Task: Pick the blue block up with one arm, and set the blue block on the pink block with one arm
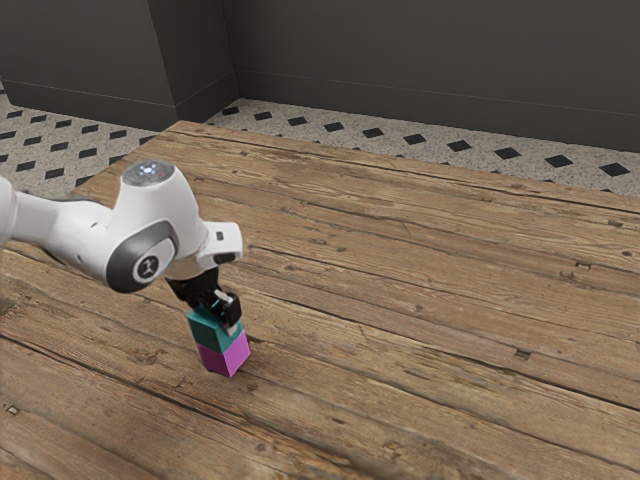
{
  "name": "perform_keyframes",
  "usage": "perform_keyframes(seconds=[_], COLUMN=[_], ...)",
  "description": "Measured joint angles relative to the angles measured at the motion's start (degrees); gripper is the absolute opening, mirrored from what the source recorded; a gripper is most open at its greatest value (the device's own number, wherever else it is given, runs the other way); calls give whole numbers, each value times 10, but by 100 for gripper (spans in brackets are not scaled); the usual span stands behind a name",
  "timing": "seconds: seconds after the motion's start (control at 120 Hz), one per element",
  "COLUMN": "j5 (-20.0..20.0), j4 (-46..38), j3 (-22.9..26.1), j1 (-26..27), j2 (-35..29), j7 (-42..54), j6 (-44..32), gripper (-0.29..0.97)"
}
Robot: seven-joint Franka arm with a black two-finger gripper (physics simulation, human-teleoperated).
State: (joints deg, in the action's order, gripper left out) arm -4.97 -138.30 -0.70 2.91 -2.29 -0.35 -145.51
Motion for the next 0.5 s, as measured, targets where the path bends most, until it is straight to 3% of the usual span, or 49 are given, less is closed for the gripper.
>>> perform_keyframes(seconds=[0.283,0.5], j5=[0,5], j4=[-1,-1], j3=[0,-1], j1=[-6,-5], j2=[1,3], j7=[1,9], j6=[0,1], gripper=[35,55])
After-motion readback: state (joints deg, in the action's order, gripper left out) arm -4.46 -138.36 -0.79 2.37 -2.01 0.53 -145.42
